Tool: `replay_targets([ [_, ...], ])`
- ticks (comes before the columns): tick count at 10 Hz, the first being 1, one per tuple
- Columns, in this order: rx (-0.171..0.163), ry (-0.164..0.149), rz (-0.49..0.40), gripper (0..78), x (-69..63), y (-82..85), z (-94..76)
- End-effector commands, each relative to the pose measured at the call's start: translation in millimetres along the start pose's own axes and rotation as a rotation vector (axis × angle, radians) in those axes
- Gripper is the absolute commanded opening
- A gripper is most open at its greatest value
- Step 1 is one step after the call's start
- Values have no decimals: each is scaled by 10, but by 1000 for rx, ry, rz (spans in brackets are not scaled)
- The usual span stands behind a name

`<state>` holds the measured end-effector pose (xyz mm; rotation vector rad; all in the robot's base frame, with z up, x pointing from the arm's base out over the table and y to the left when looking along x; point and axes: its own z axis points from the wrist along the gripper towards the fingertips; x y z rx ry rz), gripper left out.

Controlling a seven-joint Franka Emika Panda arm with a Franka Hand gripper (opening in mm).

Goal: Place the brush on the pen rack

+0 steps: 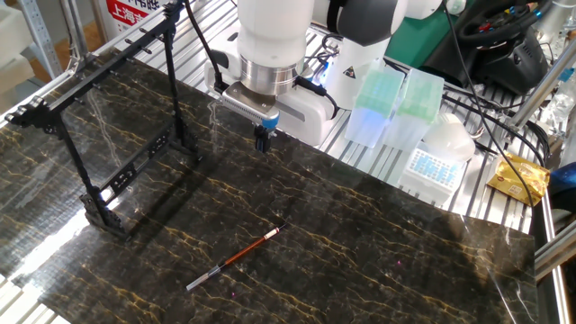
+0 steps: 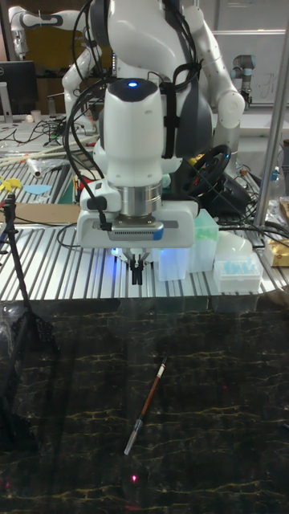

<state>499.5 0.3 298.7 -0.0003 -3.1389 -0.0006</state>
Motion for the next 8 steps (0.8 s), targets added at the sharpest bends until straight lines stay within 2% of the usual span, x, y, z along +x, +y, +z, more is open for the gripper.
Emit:
replay_targets([
  [1, 52, -55, -73, 0, 0, 0, 1],
  [3, 142, -50, -130, 0, -2, -1, -4],
  [5, 123, -61, -154, 0, -1, 0, -1],
  [8, 141, -81, -171, 0, 58, 9, 38],
])
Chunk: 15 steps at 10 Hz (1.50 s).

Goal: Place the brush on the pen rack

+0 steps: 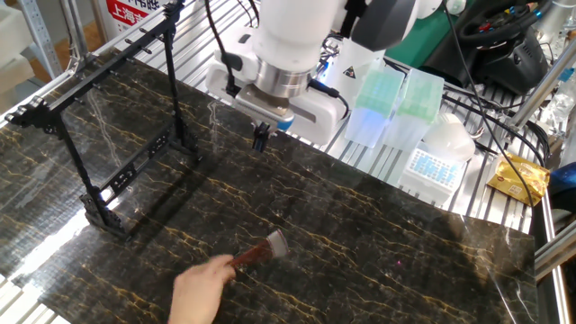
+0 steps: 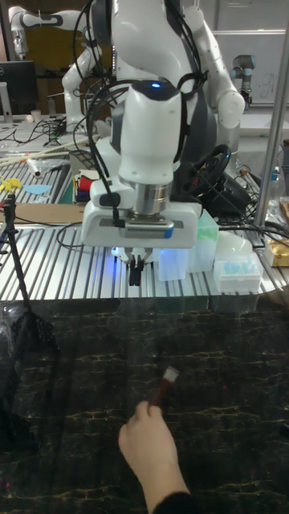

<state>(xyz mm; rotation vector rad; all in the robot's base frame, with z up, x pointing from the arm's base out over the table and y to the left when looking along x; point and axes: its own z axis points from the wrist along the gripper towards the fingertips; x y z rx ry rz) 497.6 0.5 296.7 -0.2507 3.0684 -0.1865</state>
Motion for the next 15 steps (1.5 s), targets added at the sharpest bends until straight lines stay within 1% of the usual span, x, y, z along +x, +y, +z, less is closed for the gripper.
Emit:
replay_targets([
  [1, 20, -29, -5, 0, 66, 9, 39],
  [2, 21, -39, -5, 0, 96, 2, 62],
  [5, 19, -30, 4, 0, 117, 12, 69],
  [7, 21, -27, -4, 0, 98, 5, 59],
  [8, 19, -20, -3, 0, 80, -4, 51],
  [15, 20, -10, 2, 0, 67, -10, 52],
])
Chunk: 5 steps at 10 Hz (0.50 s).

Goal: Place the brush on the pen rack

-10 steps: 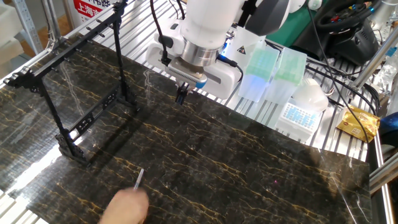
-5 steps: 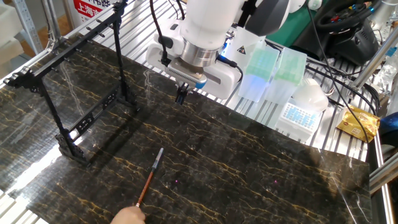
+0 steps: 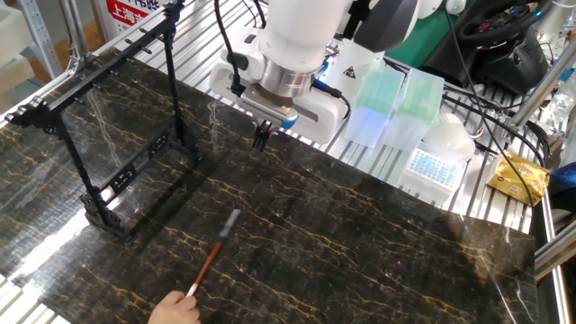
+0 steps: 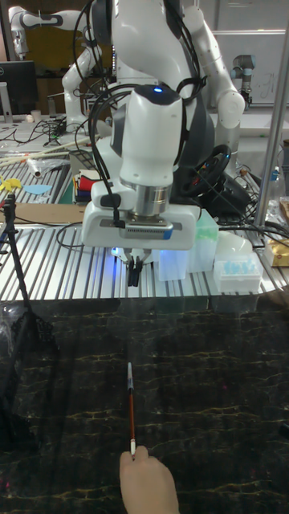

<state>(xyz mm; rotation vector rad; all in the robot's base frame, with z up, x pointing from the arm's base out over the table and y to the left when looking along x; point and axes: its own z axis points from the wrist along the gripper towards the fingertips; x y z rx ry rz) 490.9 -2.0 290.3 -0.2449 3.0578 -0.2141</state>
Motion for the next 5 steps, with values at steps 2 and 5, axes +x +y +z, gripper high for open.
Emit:
replay_targets([
  [2, 0, -3, 1, 0, -8, -3, -6],
  [5, 1, -4, -17, 0, -7, -2, -5],
])
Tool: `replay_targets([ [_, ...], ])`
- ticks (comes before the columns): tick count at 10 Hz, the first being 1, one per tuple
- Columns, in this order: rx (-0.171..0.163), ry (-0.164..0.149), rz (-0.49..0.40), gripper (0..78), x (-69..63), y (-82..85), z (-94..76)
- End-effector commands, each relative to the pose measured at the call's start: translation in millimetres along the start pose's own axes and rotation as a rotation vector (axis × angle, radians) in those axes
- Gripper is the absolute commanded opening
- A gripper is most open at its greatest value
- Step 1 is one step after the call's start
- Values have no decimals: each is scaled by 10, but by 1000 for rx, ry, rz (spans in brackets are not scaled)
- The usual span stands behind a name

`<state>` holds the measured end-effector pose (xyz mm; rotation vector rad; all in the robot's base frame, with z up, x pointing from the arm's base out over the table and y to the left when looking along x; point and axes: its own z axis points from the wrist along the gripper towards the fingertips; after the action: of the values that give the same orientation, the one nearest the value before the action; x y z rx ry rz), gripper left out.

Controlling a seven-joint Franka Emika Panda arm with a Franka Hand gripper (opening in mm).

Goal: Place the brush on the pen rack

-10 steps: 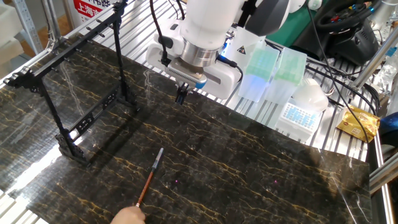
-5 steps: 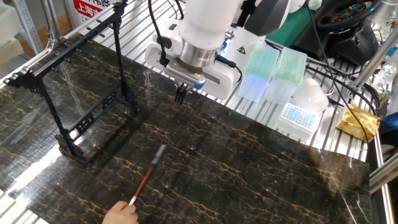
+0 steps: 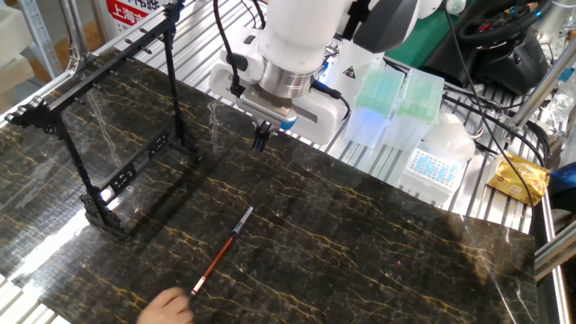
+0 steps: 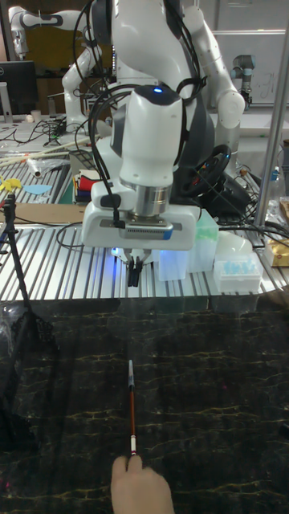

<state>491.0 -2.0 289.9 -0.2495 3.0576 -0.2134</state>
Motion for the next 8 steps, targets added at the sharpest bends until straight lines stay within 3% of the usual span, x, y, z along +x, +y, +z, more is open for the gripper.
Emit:
replay_targets([
  [1, 6, -12, -13, 0, -3, 0, -4],
  [2, 11, -28, -9, 0, -3, 2, 8],
  [6, 17, -23, 7, 0, 2, 33, 155],
  [8, 8, 5, 15, 0, -3, 31, 156],
])
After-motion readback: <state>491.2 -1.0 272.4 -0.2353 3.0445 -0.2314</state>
